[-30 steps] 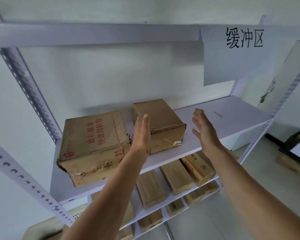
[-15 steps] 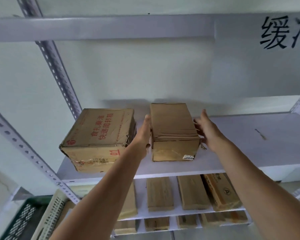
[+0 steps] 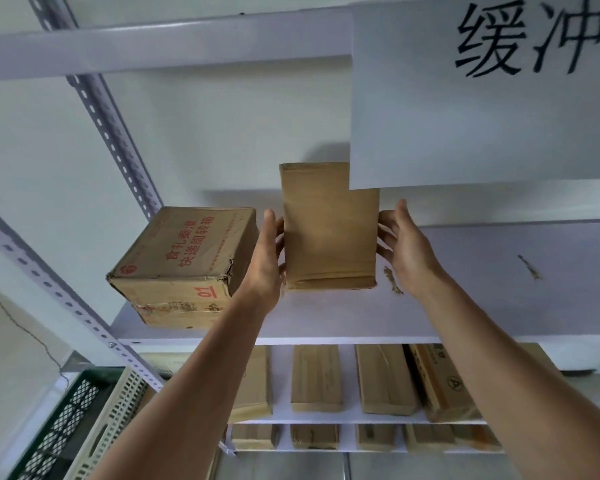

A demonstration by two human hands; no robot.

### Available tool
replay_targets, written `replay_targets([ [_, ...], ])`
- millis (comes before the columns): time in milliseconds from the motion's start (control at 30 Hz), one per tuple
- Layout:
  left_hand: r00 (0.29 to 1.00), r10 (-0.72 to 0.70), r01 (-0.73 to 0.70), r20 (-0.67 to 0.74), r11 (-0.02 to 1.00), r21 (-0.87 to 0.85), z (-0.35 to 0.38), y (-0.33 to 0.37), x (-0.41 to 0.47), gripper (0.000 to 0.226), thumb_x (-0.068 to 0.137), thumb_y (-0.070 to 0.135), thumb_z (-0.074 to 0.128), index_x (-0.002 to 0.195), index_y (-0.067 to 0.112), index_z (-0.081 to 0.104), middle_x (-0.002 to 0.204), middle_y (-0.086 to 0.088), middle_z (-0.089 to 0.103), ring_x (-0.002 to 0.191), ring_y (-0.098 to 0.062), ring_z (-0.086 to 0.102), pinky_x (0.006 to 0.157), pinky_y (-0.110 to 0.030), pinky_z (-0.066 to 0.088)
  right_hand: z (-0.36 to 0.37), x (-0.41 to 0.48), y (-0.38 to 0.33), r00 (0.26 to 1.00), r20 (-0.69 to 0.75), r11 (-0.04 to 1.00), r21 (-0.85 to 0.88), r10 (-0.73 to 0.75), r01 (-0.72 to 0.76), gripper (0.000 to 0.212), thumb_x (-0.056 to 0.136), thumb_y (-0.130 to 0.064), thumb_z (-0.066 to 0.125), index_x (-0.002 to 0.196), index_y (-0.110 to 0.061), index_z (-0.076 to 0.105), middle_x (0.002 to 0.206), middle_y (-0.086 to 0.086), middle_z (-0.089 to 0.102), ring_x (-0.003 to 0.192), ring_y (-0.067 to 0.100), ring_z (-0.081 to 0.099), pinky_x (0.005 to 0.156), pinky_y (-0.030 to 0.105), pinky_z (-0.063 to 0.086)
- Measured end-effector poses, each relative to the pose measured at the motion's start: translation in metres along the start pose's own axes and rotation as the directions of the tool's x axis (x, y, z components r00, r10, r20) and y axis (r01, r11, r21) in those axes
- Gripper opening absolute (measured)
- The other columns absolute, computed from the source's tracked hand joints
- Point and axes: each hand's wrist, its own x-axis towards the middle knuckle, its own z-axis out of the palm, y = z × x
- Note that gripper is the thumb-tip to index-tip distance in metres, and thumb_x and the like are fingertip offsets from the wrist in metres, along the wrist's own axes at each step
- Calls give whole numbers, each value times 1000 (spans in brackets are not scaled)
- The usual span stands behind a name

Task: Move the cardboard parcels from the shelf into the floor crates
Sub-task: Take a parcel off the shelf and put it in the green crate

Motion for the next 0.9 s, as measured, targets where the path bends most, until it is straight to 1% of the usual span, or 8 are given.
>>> replay_targets([
  [133,1000,20,-20,-24,1000,-16,-2,-16,4,70,109,72,24,147,29,65,140,14,72,132,-1,62,95,-33,50,-7,-5,15,1000,-19,1000,17,0,0,60,109,-60,37,84,-30,82,121,-5,79,125,13,69,116,42,44],
  [200,998,16,-18,-55,999,-34,-4,-23,5,71,109,71,25,144,24,66,141,6,71,134,-7,62,100,-36,50,-9,-8,19,999,-43,1000,-14,3,-3,59,110,-59,37,85,-29,80,119,-6,80,126,14,67,116,45,44],
  [367,995,-35,34,-96,999,-7,-9,-35,7,63,109,68,31,137,27,70,138,6,71,130,-10,61,109,-43,47,-9,-10,16,996,-86,994,-107,6,-15,55,111,-54,35,95,-19,74,101,-5,81,105,7,74,95,41,54],
  [433,993,-60,63,-102,998,31,-8,-37,6,48,109,61,40,126,32,75,133,6,71,122,-9,62,105,-41,49,-8,-10,15,996,-81,985,-165,29,-42,49,109,-49,38,98,-21,77,100,-8,82,105,7,74,89,38,54],
  [500,989,-88,96,-115,993,65,-7,-37,8,35,110,53,45,105,37,75,117,11,72,107,-4,63,90,-35,50,-7,-9,15,995,-81,971,-224,65,-82,41,102,-46,44,98,-24,78,98,-9,81,104,10,74,95,43,57],
  [633,987,-109,125,-119,983,137,-7,-32,11,36,111,51,39,98,36,70,100,11,66,93,-10,57,89,-39,46,-3,-9,14,986,-86,942,-292,144,-163,38,82,-47,48,94,-28,78,89,-10,79,104,14,70,102,51,57],
  [767,991,-90,100,-97,989,113,-7,-27,7,36,112,48,40,100,34,71,105,8,69,100,-12,61,87,-38,48,-3,-10,12,987,-78,950,-273,139,-155,37,84,-43,44,80,-35,80,82,-14,79,98,12,70,84,40,60],
  [900,996,-54,57,-65,997,50,-7,-20,-1,45,113,51,38,121,26,75,128,-4,75,118,-19,67,110,-46,48,-3,-11,11,993,-98,979,-188,62,-80,39,101,-40,46,79,-34,78,75,-12,77,73,6,72,62,23,57],
])
